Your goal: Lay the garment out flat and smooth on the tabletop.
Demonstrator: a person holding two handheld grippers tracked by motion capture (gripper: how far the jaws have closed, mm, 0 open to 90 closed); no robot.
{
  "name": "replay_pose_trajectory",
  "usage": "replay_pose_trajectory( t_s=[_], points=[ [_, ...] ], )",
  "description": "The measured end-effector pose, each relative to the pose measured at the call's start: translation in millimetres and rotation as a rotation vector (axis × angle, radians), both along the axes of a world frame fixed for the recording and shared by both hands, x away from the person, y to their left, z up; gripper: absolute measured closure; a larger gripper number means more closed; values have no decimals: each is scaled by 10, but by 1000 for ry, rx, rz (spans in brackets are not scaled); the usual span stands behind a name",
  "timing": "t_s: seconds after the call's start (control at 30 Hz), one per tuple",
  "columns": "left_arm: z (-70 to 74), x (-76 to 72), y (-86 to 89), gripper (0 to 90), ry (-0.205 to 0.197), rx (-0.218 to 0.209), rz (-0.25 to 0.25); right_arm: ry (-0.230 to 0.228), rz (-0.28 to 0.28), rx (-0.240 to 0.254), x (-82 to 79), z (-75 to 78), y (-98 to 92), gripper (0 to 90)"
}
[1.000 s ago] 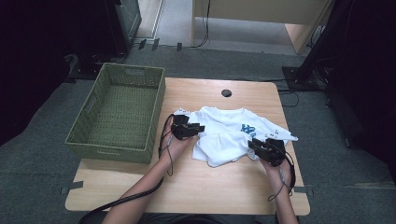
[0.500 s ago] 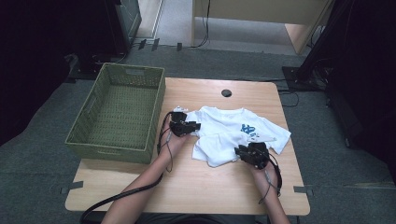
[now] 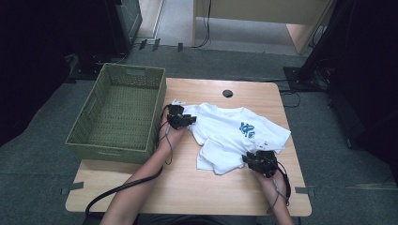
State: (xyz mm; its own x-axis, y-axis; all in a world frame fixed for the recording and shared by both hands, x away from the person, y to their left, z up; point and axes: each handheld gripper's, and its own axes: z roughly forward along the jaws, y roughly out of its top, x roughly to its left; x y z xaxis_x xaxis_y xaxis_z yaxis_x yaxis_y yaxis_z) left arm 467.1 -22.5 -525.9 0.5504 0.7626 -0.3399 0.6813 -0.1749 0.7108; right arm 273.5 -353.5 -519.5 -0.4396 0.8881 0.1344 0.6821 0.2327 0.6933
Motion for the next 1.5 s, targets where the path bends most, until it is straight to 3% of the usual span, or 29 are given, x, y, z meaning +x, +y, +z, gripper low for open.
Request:
replay_pose_trajectory(
  t_s=[0.13, 0.33, 0.47, 0.57, 0.7, 0.9, 1.03, 1.2, 1.5],
  points=[
    [-19, 60, 45, 642, 10, -36, 18, -3, -5, 7, -136, -6, -69, 705],
    [-29, 125, 76, 632, -29, -15, 42, 9, -9, 4, -282, -14, -123, 695],
    [-11, 129, 91, 590, -3, -33, 60, 12, -17, 10, -301, -10, -140, 695],
    [57, 63, 87, 592, -14, -57, 41, 3, -35, 51, -270, -5, -180, 697],
    [144, -52, 53, 576, -31, -80, 15, -3, -44, 53, -229, 7, -171, 668],
    [188, -248, -43, 555, -37, -96, -38, -47, -59, 3, -233, 36, -185, 661],
    [202, -424, -125, 550, -47, -105, -87, -64, -84, 2, -217, 60, -265, 661],
    [178, -594, -200, 546, -47, -99, -129, -60, -86, 5, -158, 61, -272, 662],
    [128, -797, -308, 547, -34, -93, -189, -43, -54, -38, -23, 10, -227, 614]
  ],
)
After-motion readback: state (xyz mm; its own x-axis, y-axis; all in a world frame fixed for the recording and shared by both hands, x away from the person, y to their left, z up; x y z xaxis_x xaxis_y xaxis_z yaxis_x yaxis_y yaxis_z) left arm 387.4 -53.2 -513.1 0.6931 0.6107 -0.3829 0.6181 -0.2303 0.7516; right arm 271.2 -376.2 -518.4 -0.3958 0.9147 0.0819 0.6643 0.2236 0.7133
